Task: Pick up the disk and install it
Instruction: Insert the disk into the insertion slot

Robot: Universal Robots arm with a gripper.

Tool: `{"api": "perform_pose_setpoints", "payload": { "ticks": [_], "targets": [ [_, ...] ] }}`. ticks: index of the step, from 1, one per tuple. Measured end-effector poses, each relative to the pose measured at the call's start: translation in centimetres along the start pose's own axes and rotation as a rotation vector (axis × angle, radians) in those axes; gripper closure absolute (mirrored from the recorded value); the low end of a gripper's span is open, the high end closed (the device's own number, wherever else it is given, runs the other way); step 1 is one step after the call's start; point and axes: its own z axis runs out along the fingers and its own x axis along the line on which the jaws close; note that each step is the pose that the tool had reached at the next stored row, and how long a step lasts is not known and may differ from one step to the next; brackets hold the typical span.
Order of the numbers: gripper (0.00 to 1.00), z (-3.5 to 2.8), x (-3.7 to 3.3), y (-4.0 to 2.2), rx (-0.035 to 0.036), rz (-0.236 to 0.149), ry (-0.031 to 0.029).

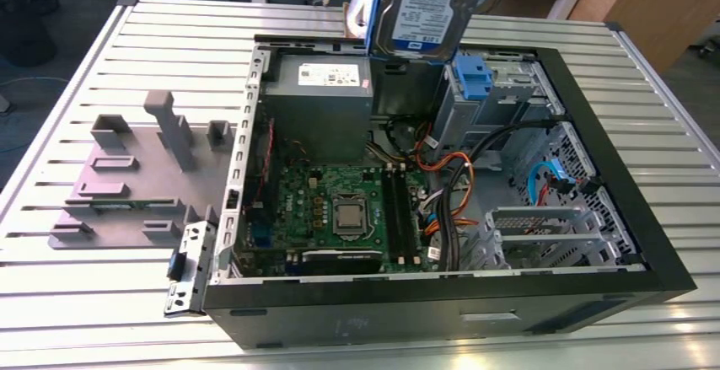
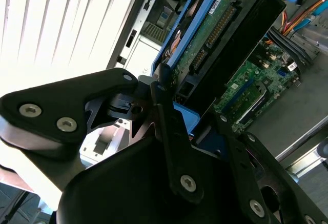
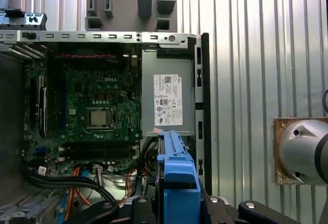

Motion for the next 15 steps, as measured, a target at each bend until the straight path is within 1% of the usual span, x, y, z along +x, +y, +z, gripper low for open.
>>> {"api": "perform_pose_setpoints", "payload": {
  "ticks": [15],
  "targets": [
    [0.63,-0.06,0.67,-0.12,0.0,0.0,-0.0001]
  ]
}}
